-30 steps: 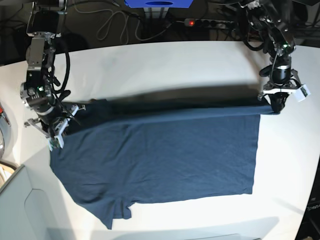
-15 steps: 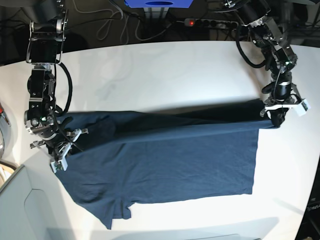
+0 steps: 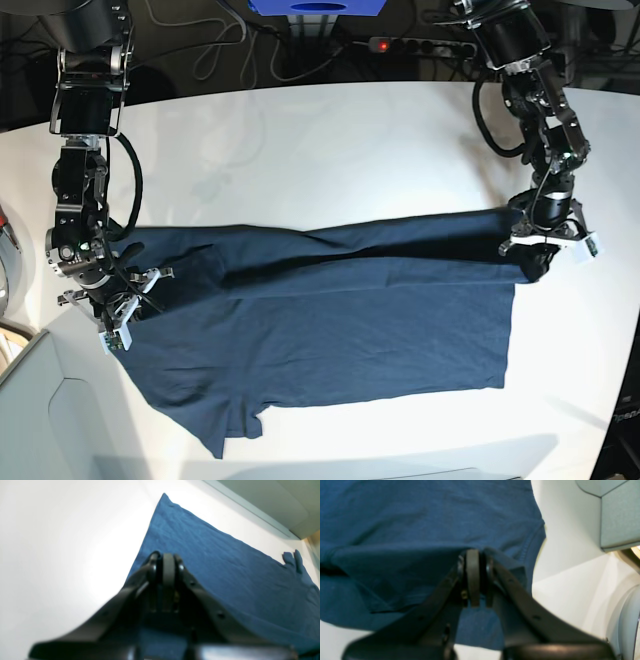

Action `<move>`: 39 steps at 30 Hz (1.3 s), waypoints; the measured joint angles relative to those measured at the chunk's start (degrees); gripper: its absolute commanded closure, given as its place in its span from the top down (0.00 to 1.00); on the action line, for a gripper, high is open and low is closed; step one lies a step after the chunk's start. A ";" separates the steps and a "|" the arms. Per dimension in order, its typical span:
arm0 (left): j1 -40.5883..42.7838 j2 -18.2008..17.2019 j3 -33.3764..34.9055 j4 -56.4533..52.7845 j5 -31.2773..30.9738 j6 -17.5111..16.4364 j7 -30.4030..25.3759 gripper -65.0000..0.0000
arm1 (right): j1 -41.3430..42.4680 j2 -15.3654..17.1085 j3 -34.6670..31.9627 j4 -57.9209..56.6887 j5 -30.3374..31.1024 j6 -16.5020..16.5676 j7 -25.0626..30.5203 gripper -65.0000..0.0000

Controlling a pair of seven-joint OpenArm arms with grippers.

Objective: Fold the T-shirt properly
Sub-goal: 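Lower the held shoulder edge onto the shirt body with both grippers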

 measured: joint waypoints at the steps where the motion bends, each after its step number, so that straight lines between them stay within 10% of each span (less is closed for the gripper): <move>1: 0.02 -0.15 0.00 0.00 0.00 0.00 0.35 0.00 | 0.02 -0.02 0.00 0.00 -0.02 0.00 0.00 0.00; 13: -1.46 -0.76 -0.15 -3.54 -0.02 0.02 0.22 0.00 | 0.02 -0.17 -0.07 -0.02 -0.02 0.00 -0.33 0.11; 19: -1.40 -0.76 -0.07 -3.26 -0.04 0.02 0.33 0.47 | -0.04 -0.13 -0.04 -0.02 -0.07 0.00 -0.28 0.51; 22: -0.92 -0.70 -0.07 -1.46 -0.11 0.00 0.98 0.62 | -0.04 -0.13 0.00 -0.02 -0.02 0.00 -0.28 0.53; 39: 7.39 1.16 -0.28 -6.58 -0.20 0.20 -1.99 0.63 | -9.49 1.33 0.33 8.35 0.17 0.00 -0.07 0.53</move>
